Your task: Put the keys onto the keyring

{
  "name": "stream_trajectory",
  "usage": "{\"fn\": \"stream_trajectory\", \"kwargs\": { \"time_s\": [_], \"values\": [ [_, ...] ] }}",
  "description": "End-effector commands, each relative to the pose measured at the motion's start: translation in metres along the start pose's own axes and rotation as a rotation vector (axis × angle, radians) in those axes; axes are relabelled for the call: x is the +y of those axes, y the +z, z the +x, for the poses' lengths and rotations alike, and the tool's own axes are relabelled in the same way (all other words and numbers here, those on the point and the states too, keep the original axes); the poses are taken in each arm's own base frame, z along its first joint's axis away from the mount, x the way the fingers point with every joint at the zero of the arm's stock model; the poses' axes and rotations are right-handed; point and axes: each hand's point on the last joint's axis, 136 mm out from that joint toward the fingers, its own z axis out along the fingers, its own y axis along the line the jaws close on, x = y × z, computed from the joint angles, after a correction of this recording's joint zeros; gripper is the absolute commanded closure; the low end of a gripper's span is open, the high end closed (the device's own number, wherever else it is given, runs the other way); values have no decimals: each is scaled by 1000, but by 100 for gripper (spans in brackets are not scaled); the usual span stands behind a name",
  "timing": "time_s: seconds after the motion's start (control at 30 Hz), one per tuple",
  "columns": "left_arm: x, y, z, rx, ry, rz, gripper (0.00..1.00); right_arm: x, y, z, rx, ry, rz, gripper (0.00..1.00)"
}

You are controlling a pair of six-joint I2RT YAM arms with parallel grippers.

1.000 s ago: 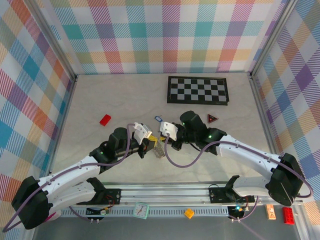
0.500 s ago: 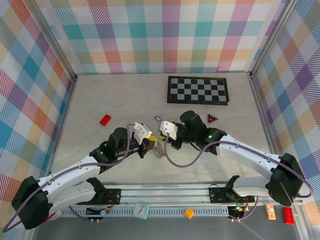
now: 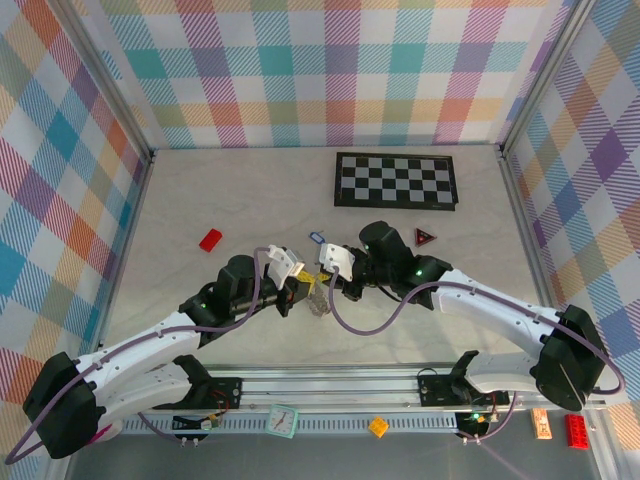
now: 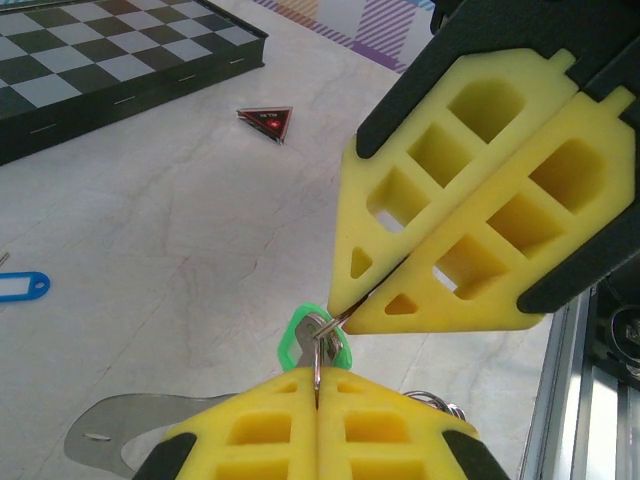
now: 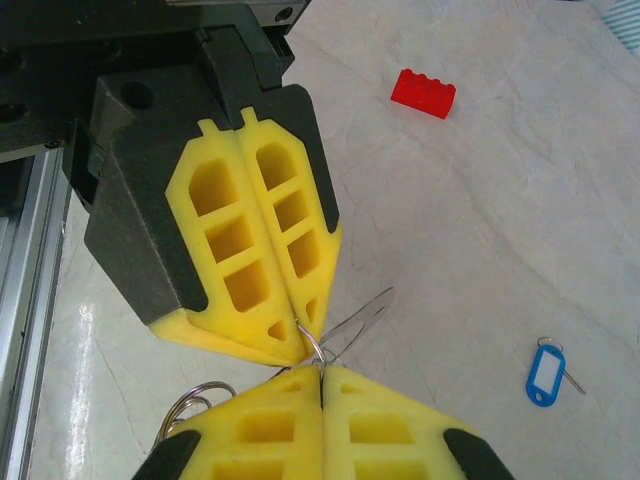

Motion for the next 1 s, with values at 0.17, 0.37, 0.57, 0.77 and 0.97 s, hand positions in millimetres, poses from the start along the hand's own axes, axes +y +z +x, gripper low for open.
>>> {"fn": "stream_trajectory", "kwargs": {
  "time_s": [0.17,0.37,0.57,0.77,0.97],
  "values": [
    [1,-2,-19,-67,7,-6,100,7,1,3,15,3,-31,100],
    [1,-2,-18,-65,2,-4,100,-6,-3,2,16,-11,55,100],
    [0,-1,-18,-67,4,-2,100,1,-1,-2,-7,3,8,100],
    [1,-2,-19,-69,4,-7,100,8,-2,-1,-6,4,-29,100],
    [1,-1,-20,-68,6,-5,100,7,-4,0,4,-4,-20,100]
  ]
}}
